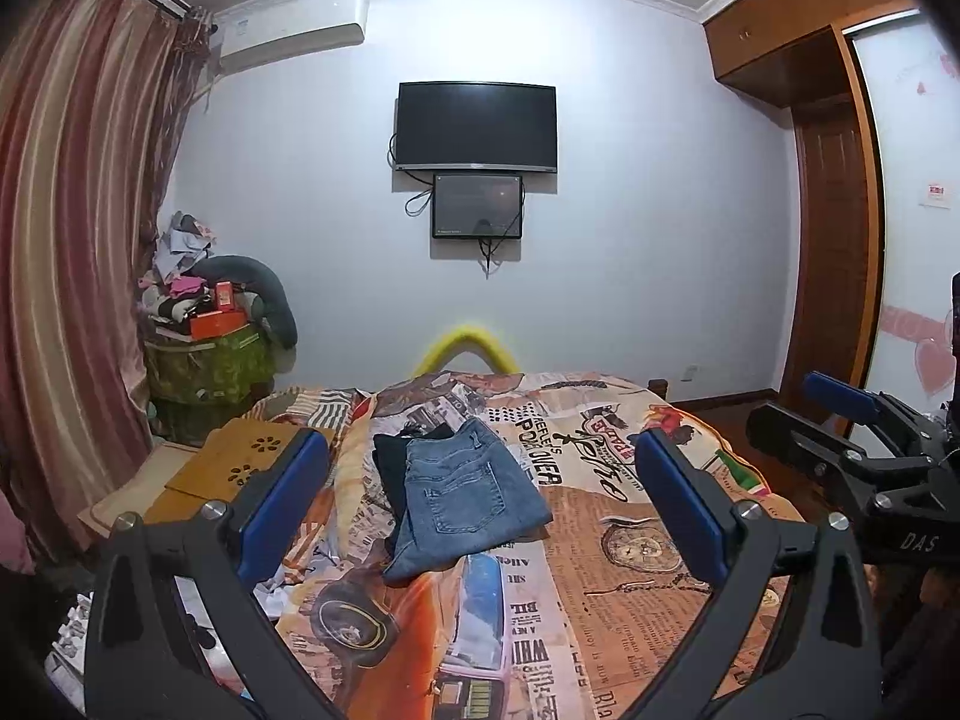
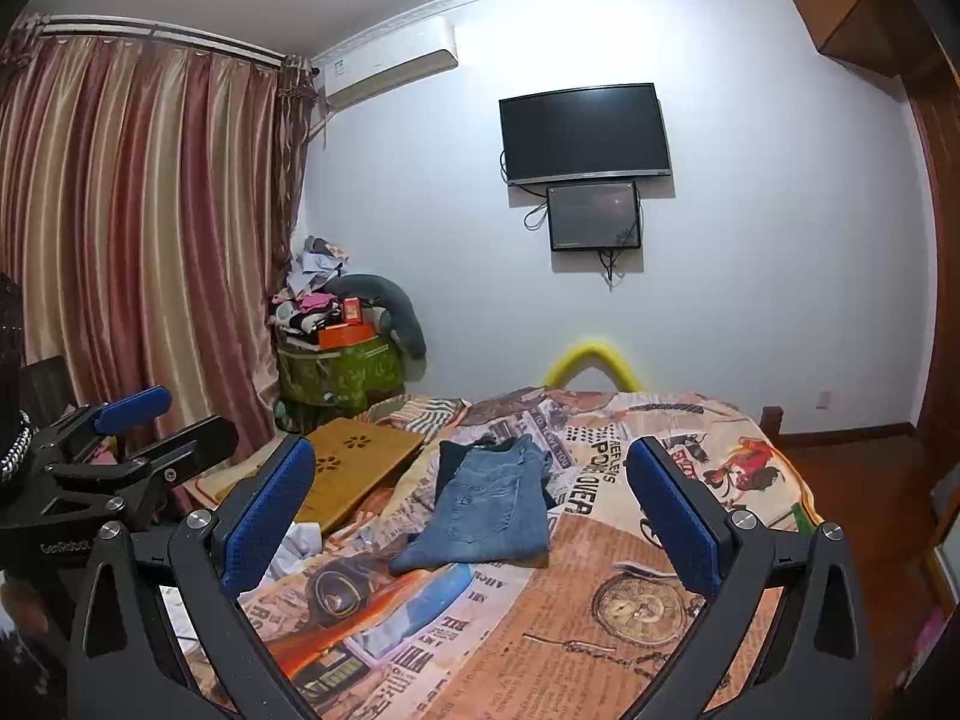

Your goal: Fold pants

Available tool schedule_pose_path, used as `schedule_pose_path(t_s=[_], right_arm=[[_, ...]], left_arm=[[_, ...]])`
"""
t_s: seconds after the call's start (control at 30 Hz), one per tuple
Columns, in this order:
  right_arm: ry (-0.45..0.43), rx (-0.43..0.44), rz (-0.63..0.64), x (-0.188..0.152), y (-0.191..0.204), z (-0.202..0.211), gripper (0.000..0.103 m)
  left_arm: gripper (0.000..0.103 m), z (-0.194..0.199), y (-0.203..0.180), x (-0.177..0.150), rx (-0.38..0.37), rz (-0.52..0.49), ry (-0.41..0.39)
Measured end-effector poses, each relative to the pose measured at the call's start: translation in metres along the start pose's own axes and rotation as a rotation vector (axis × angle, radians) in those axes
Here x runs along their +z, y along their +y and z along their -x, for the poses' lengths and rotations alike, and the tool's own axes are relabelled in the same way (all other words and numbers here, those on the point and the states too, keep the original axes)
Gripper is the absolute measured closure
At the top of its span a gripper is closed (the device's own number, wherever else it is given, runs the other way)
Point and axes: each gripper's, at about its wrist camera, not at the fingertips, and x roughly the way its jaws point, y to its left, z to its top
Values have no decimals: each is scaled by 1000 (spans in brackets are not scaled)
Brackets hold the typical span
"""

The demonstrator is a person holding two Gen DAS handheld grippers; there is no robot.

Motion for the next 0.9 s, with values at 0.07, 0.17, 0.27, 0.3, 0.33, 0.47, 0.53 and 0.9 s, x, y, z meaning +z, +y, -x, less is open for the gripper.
schedule_pose_path(t_s=[0.07,0.17,0.27,0.3,0.33,0.47,0.53,0.9], right_arm=[[1,1,-1,0,0,0,0],[1,2,-1,0,-1,0,0],[0,3,-1,0,-1,0,0],[1,3,-2,0,-1,0,0],[1,2,-1,0,-1,0,0],[3,3,-2,0,0,1,0],[4,3,-2,0,0,0,0],[2,-3,1,1,3,2,0]], left_arm=[[0,0,0,0,-4,5,4],[0,0,1,1,-3,12,5],[0,0,1,1,-11,7,11],[0,0,0,1,-9,5,11],[0,0,0,1,-6,1,9],[0,-1,-3,1,-5,-12,13],[0,-1,-5,0,-4,-20,11],[0,2,-7,-1,-11,-30,3]])
